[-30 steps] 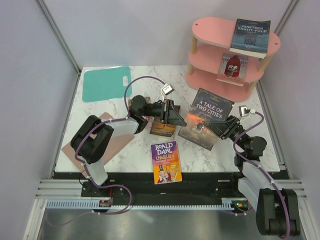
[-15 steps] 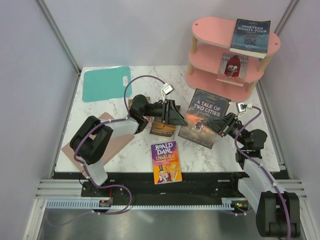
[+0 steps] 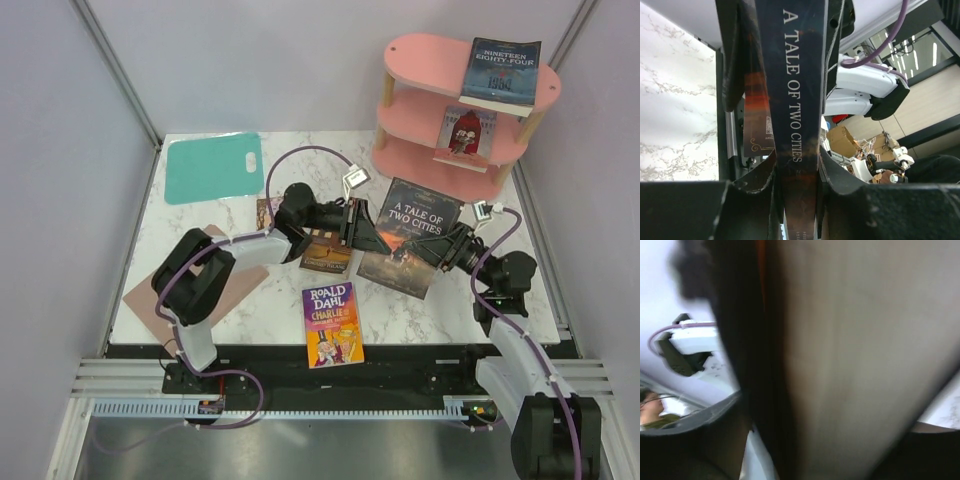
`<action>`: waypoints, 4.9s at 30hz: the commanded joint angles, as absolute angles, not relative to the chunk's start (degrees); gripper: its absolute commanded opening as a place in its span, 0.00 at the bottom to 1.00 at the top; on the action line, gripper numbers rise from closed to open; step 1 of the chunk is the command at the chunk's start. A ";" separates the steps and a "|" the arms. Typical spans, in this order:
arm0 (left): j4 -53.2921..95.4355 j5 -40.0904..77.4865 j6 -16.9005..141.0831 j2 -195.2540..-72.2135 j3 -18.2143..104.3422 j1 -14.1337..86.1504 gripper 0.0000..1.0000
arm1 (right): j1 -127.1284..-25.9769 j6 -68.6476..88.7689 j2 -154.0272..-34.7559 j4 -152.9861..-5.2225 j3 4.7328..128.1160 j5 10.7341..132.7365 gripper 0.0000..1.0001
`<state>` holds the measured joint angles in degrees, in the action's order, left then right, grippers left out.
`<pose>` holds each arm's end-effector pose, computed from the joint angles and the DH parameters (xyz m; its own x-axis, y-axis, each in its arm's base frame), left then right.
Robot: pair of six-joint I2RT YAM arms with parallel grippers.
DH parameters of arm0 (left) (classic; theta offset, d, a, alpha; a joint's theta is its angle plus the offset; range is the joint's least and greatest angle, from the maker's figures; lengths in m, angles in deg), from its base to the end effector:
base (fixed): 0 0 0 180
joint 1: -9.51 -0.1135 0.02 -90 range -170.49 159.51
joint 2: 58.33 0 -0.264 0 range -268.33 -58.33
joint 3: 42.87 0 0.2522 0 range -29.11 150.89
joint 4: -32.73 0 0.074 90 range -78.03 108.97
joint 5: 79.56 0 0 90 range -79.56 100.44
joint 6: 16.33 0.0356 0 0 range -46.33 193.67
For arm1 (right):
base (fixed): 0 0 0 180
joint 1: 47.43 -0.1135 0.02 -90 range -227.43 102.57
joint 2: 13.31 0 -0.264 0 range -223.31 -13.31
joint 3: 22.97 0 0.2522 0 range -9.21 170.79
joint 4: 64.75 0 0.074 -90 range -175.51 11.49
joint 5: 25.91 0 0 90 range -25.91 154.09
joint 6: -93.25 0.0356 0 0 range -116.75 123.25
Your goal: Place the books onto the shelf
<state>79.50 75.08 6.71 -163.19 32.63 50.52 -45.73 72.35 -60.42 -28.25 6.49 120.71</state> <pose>0.2752 -0.2819 0.2717 -0.7690 0.1464 -0.6223 0.5724 -0.2756 -0.7723 0.1700 0.0247 0.2607 -0.6075 0.5322 -0.5896 -0.5777 0.2135 0.7879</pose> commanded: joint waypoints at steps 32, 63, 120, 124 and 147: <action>70.93 76.54 7.98 -155.12 41.04 46.51 0.02 | -46.11 81.82 -54.45 -10.21 1.78 118.32 0.98; 33.47 53.88 38.43 -149.74 39.38 45.29 0.29 | -46.02 45.88 -58.74 -82.37 38.85 115.16 0.00; 49.38 36.19 39.83 -145.86 1.30 59.08 0.91 | -19.04 84.11 -130.29 -79.56 130.89 134.67 0.00; 49.29 36.28 39.75 -146.22 1.39 59.17 0.90 | -18.86 84.28 -130.29 -79.83 130.10 134.85 0.00; 49.11 36.63 39.83 -146.66 1.74 59.34 0.90 | -19.12 45.91 -128.80 -115.92 129.83 125.03 0.00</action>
